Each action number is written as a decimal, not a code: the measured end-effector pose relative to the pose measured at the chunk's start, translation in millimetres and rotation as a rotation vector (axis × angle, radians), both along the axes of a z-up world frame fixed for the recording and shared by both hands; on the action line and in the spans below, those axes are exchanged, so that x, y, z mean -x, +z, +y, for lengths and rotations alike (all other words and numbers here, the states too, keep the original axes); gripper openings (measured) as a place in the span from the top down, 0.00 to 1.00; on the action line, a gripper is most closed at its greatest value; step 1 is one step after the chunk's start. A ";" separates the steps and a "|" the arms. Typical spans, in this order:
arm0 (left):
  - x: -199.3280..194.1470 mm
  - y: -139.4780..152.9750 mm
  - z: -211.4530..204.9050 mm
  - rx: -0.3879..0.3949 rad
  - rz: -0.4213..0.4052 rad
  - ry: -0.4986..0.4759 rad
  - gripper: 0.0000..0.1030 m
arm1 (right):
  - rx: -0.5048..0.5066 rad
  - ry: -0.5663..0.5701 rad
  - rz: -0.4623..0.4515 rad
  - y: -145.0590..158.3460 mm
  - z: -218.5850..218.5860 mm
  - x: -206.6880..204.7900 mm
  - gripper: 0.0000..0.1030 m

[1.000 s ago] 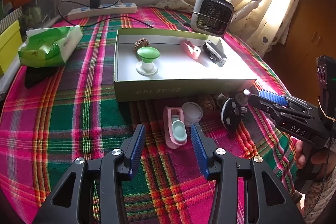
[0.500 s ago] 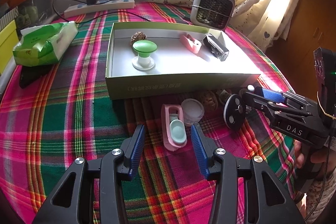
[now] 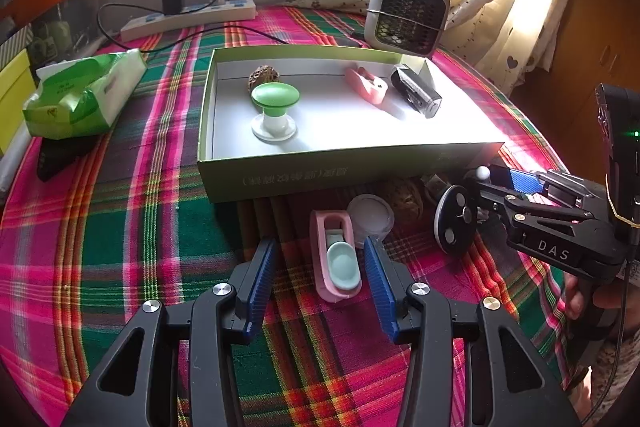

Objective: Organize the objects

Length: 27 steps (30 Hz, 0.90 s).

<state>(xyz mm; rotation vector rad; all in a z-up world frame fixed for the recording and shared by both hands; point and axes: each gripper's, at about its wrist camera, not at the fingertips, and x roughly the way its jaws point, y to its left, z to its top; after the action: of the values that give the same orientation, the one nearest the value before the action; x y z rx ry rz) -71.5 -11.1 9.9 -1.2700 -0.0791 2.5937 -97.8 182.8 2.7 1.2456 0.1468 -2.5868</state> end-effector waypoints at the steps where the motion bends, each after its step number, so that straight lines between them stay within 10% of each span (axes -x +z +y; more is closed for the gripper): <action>1: 0.2 -0.3 0.9 0.009 0.004 -0.002 0.58 | -0.006 0.001 0.001 -0.1 -0.4 0.0 0.54; 27: 1.6 -1.6 -4.4 0.040 0.018 0.026 0.75 | -0.014 -0.005 0.005 1.5 1.9 -1.3 0.66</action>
<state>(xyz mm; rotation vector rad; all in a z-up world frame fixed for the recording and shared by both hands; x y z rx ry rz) -73.1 -15.5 8.3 -1.2666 -0.0410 2.6414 -96.4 184.7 4.2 1.2464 0.1638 -2.5973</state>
